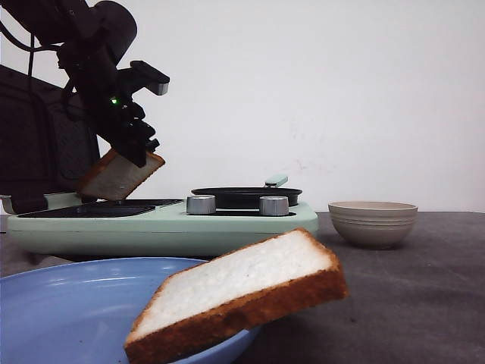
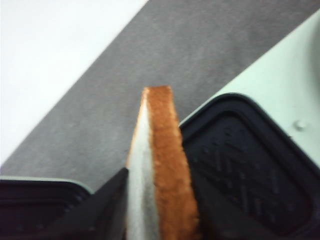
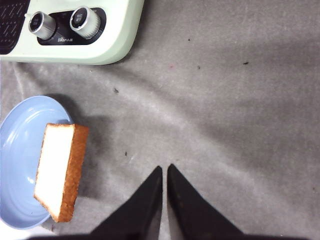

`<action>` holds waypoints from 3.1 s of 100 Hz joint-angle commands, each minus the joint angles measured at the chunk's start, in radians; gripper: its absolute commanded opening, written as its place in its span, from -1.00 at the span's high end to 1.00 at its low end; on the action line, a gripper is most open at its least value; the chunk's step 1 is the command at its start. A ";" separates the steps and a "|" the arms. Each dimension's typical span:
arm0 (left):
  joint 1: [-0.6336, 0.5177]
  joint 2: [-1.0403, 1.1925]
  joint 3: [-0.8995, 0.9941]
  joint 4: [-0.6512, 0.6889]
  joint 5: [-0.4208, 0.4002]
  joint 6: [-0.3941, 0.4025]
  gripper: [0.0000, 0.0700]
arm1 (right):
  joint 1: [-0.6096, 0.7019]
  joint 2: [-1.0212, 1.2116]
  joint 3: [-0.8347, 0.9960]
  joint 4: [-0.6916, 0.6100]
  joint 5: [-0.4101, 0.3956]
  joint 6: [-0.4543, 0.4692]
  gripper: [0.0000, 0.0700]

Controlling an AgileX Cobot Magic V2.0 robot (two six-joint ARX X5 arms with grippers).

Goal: Make breakfast with bread and shrimp
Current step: 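Carry the bread slice over the sandwich press and release it, then raise the left gripper away from the press, then lower the right gripper and grasp the remaining bread slice on the plate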

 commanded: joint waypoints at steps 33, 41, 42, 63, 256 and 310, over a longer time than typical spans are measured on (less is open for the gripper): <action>-0.011 0.019 0.026 0.014 0.113 -0.204 0.17 | 0.003 0.006 0.014 0.004 0.004 -0.016 0.96; -0.013 0.018 0.026 0.025 0.113 -0.241 0.17 | 0.003 0.006 0.014 0.004 0.004 -0.015 0.96; -0.014 0.018 0.026 0.026 0.113 -0.245 0.17 | 0.003 0.006 0.014 0.004 0.004 -0.015 0.96; -0.024 -0.023 0.026 0.026 0.116 -0.349 0.17 | 0.003 0.006 0.014 0.004 0.004 -0.015 0.96; -0.019 -1.236 -0.636 -0.319 0.348 -0.677 0.22 | 0.318 0.093 -0.313 0.472 -0.306 0.377 0.24; -0.019 -1.337 -0.636 -0.394 0.348 -0.677 0.22 | 0.439 0.414 -0.313 0.780 -0.279 0.447 0.24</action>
